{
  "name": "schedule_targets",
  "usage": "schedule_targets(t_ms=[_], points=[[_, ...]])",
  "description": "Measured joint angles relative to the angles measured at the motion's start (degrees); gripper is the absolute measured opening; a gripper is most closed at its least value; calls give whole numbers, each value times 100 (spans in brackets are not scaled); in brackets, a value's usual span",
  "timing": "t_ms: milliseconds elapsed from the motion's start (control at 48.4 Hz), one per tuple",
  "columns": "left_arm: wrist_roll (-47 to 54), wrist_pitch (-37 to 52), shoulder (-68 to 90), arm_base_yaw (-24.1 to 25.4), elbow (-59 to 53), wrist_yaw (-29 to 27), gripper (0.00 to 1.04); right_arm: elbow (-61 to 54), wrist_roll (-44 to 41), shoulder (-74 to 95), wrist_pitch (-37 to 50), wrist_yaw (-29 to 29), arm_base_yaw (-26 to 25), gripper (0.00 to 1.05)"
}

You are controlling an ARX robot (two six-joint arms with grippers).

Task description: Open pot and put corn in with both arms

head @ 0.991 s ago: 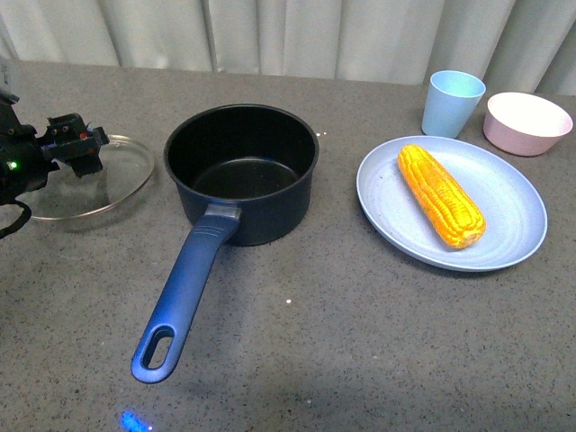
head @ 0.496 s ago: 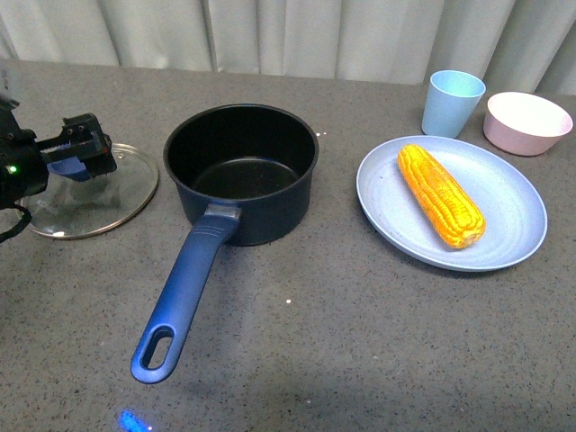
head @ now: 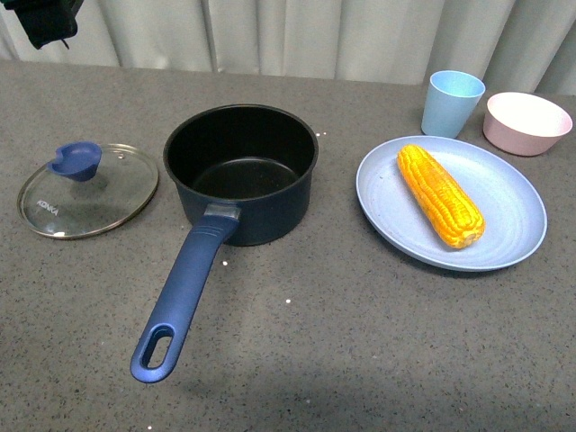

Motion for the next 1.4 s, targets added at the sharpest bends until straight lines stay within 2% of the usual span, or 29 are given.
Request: schedule_targets(t_ms=[186,248,289,434,764,847,909,1012,1405], points=[[127,15,-782,-424,-693,-358,98,0,0,0,0,2,0,96],[518,997,-798,-468,-1139,-767,86,0,0,0,0,-2,0,96],[737,1453,-898,-417,-1429,-791,77,0,2,0,0,0,0,96],[1003,1899,-1309,-225,-2009,-702,52,0,0,0,0,0,0,96],[1088,1456,-2404,28,-2756,-417,4,0,2,0,0,0,0,96],[1108,1255,-2723,87,-2881,-356,4,0,0,0,0,0,0,96],[1126,1049,-2999,326,-2981,-31,4,0,0,0,0,-2,0,96],[1123,678,-3536,498,-3126,13,4,0,0,0,0,0,0,96],[1126,-708,-5209,505,-3340,50,4,0,0,0,0,0,0,96]])
